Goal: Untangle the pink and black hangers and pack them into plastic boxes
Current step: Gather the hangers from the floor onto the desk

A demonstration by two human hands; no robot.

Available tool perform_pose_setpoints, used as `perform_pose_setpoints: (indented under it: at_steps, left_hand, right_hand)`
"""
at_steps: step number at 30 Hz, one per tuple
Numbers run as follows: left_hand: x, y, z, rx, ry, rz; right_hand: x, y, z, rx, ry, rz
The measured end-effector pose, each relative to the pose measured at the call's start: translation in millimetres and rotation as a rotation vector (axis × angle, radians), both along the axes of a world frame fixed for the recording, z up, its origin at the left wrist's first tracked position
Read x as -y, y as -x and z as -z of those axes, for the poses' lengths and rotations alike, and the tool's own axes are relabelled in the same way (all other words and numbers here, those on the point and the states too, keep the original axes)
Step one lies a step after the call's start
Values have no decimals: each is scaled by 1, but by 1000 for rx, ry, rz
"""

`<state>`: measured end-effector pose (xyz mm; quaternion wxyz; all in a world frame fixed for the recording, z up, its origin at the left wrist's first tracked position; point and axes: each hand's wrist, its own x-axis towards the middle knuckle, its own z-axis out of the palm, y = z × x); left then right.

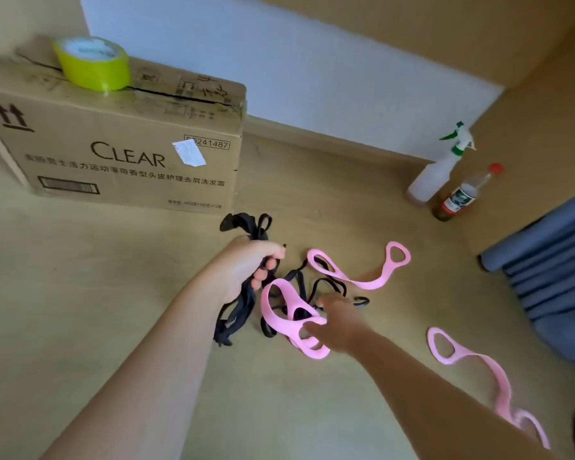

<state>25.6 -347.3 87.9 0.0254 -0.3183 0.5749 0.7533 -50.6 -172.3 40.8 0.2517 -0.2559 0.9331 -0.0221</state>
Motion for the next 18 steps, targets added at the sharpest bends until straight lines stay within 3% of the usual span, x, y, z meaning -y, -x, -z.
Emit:
perform_pose_setpoints:
  at_steps: [4,9,13,18]
  left_hand:
    - [-9,-6,35,81,-55,-139]
    - [-32,5,68,179,104,-65]
    - [-47,15,85,161,119,-151]
    - [-60,18,104,193,177,-248]
  right_hand:
    - [10,1,48,-2,-31,-62]
    - [10,10,82,-60,-2,-42]
    - [8,12,84,-126,29,-56]
    - [-1,25,79,-4,150,-64]
